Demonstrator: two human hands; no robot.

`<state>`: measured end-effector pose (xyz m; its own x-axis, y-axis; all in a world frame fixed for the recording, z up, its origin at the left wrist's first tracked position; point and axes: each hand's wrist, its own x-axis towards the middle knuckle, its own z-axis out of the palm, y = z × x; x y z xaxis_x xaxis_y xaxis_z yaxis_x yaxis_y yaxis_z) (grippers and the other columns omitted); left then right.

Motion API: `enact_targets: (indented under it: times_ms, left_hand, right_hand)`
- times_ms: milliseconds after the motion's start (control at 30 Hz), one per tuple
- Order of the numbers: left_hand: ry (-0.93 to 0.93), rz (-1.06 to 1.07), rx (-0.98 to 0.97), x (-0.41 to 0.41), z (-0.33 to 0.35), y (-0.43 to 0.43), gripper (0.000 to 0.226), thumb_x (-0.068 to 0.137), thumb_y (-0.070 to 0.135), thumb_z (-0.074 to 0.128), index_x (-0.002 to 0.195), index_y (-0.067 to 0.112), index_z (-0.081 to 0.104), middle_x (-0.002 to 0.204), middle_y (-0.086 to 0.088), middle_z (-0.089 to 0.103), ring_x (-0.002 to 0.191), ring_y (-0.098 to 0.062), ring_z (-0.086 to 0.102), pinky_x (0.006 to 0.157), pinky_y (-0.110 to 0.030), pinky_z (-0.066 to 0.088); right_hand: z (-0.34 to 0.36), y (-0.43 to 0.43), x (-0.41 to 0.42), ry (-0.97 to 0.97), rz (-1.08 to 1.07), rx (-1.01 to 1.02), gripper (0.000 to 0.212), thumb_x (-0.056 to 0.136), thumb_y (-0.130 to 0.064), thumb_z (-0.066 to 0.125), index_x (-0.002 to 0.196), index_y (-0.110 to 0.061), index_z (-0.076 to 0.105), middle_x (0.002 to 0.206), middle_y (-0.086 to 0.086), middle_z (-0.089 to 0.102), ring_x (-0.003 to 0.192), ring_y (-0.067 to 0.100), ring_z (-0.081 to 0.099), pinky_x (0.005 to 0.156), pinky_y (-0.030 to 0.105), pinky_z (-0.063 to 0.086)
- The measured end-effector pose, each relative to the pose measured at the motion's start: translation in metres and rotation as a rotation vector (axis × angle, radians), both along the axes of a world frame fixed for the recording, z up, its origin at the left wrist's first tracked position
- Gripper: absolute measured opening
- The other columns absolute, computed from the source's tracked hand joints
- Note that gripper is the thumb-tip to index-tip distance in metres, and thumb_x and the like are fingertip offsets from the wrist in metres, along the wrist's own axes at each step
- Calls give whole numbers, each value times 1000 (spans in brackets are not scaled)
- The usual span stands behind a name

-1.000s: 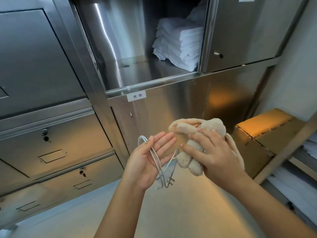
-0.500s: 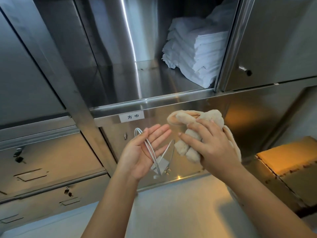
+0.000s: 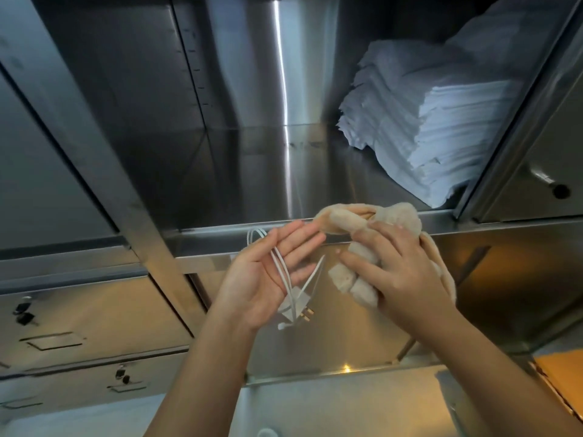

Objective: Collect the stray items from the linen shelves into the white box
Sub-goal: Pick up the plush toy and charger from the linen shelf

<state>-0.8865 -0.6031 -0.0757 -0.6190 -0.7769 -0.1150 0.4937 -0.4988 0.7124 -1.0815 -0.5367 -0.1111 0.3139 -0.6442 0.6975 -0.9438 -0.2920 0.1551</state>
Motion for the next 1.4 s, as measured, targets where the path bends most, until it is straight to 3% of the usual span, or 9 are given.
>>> enact_targets:
  times_ms: [267, 467, 700, 867, 1100, 1267, 1333, 1400]
  left_hand:
    - [44, -51, -104, 17, 20, -96, 36, 98, 24, 27, 117, 6, 52, 114, -10, 67, 107, -22, 63, 88, -41, 51]
    - [28, -22, -200, 37, 35, -160, 35, 99, 25, 26, 117, 9, 52, 114, -8, 67, 108, -21, 62, 88, -40, 50]
    - [-64, 96, -300, 54, 37, -203, 34, 99, 25, 28, 114, 10, 55, 111, -7, 69, 106, -19, 63, 88, -40, 47]
    - [-113, 208, -368, 62, 31, -219, 33, 98, 25, 27, 114, 13, 54, 110, -5, 69, 107, -19, 63, 90, -38, 47]
    - [-392, 293, -361, 48, 4, -227, 32, 100, 25, 28, 103, 22, 60, 100, 4, 72, 104, -12, 63, 95, -42, 39]
    - [-565, 325, -409, 23, -7, -235, 29, 100, 24, 34, 100, 28, 62, 93, 12, 70, 91, 1, 63, 79, -28, 44]
    - [-595, 342, -480, 13, -11, -236, 26, 98, 18, 39, 98, 23, 64, 91, 12, 71, 86, 4, 64, 74, -18, 50]
    - [-735, 389, -615, 3, -21, -239, 24, 97, 11, 43, 108, 9, 65, 101, -3, 71, 98, -9, 63, 86, -23, 49]
  right_hand:
    - [24, -85, 14, 19, -21, -23, 32, 82, -10, 49, 105, -10, 71, 110, 22, 64, 106, 43, 57, 88, 57, 44]
    - [36, -149, 28, 54, -13, -47, 32, 74, -6, 67, 106, -10, 70, 110, 22, 63, 105, 43, 57, 84, 57, 45]
    - [37, -201, 45, 54, 61, -41, 32, 77, -6, 63, 107, -11, 70, 111, 20, 63, 106, 41, 55, 82, 56, 45]
    - [38, -234, 53, 49, 110, -71, 34, 82, -17, 48, 108, -14, 69, 111, 17, 64, 107, 34, 49, 86, 46, 35]
    - [13, -271, 48, 113, 236, 63, 31, 86, -19, 48, 110, -13, 67, 115, 19, 61, 105, 40, 56, 86, 52, 45]
    - [-1, -281, 31, 152, 268, 113, 32, 86, -20, 47, 110, -15, 67, 115, 16, 62, 110, 38, 53, 88, 52, 45]
    - [-3, -284, 24, 158, 288, 123, 33, 86, -21, 45, 110, -17, 67, 116, 14, 61, 113, 36, 50, 90, 49, 42]
    - [-6, -287, 17, 142, 315, 129, 32, 88, -21, 43, 109, -17, 67, 117, 14, 60, 115, 32, 44, 91, 47, 39]
